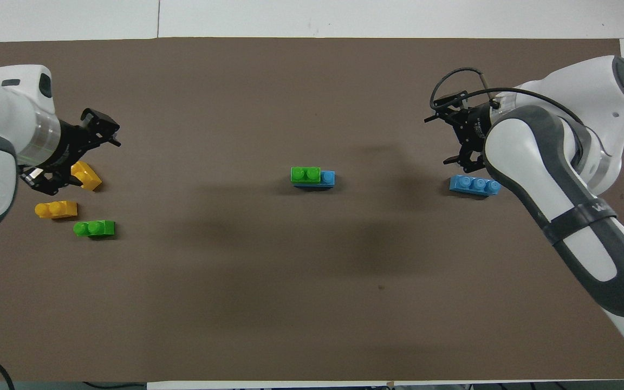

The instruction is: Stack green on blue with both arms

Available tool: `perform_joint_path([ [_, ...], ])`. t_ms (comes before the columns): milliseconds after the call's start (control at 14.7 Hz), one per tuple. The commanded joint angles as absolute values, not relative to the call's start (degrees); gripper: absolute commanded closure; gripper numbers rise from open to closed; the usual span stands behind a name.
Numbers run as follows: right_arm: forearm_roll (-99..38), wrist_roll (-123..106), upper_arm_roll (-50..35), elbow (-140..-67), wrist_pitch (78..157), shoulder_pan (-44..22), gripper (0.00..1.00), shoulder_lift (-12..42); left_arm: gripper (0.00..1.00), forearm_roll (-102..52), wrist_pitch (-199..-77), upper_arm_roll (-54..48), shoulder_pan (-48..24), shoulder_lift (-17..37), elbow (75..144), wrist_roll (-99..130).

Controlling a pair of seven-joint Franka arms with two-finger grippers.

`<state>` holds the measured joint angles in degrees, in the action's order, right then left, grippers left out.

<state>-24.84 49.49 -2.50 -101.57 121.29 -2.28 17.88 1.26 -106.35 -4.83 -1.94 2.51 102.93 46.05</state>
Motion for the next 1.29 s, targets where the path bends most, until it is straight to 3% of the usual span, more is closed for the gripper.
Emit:
perform_joint_path([
  [0,-18.66,37.40,-3.16,-98.97,116.82,0.08,0.00,16.27,0.00,0.18,-101.79,-4.92,0.43,-0.61,101.70,28.97],
  [272,-11.97,23.50,-3.08,-94.41,109.26,2.19,0.00,13.80,0.00,0.18,-98.27,-5.01,1.14,-2.71,99.76,20.76],
  [613,-4.05,13.90,-3.16,-94.04,104.78,1.58,0.00,7.84,0.00,0.26,-92.20,-5.01,2.19,-6.85,100.63,5.14],
  [953,-2.29,10.21,-3.69,-93.96,97.31,1.23,0.00,1.94,0.00,0.44,-92.73,-4.75,2.20,-6.68,99.76,2.28],
  [1226,-1.93,7.74,-3.78,-90.80,90.46,1.23,0.00,1.67,0.00,0.09,-87.56,-4.75,2.29,-5.80,95.90,3.34],
])
